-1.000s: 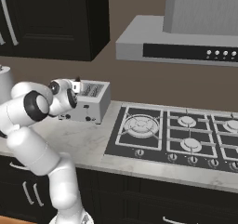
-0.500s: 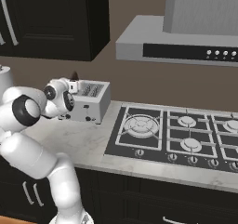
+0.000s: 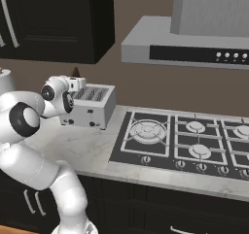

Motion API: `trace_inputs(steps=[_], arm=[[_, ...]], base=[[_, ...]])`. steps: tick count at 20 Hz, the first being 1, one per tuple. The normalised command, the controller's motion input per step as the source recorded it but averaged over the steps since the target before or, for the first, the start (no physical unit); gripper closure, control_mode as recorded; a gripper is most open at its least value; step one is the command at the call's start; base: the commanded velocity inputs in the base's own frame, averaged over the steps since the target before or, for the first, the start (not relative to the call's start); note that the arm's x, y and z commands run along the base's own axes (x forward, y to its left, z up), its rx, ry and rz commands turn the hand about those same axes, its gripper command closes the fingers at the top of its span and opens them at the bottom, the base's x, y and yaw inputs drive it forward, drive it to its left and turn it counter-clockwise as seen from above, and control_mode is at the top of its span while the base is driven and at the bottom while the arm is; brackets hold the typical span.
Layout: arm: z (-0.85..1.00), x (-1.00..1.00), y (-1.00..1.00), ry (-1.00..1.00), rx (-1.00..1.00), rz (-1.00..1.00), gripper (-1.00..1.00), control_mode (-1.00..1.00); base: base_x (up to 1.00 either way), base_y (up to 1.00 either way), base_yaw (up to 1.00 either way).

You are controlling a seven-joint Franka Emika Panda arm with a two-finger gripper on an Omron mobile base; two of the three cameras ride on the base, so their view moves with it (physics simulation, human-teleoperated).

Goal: Start the toaster. Once the lever pops up, take the bread to the plate on the dining counter.

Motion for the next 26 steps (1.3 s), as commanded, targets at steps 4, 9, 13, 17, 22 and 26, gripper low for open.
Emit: trace_inputs(steps=[4,9,13,17,22,26], arm=[[0.0,-0.63,-0.2,0.0,0.0,0.0,1.0,-1.0],[0.1,-0.73,-0.41,0.01,0.0,0.0,1.0,-1.0],[0.53,-0.7,-0.48,0.11,0.0,0.0,1.0,-1.0],[0.56,-0.67,-0.39,0.17,0.0,0.0,1.0,-1.0],[0.5,-0.72,-0.34,0.28,0.0,0.0,1.0,-1.0],[0.32,-0.8,-0.31,0.33,0.0,0.0,1.0,-1.0]], base=[[0.0,0.0,0.0],[0.0,0.0,0.0],[0.0,0.0,0.0],[0.0,0.0,0.0],[0.0,0.0,0.0],[0.0,0.0,0.0]])
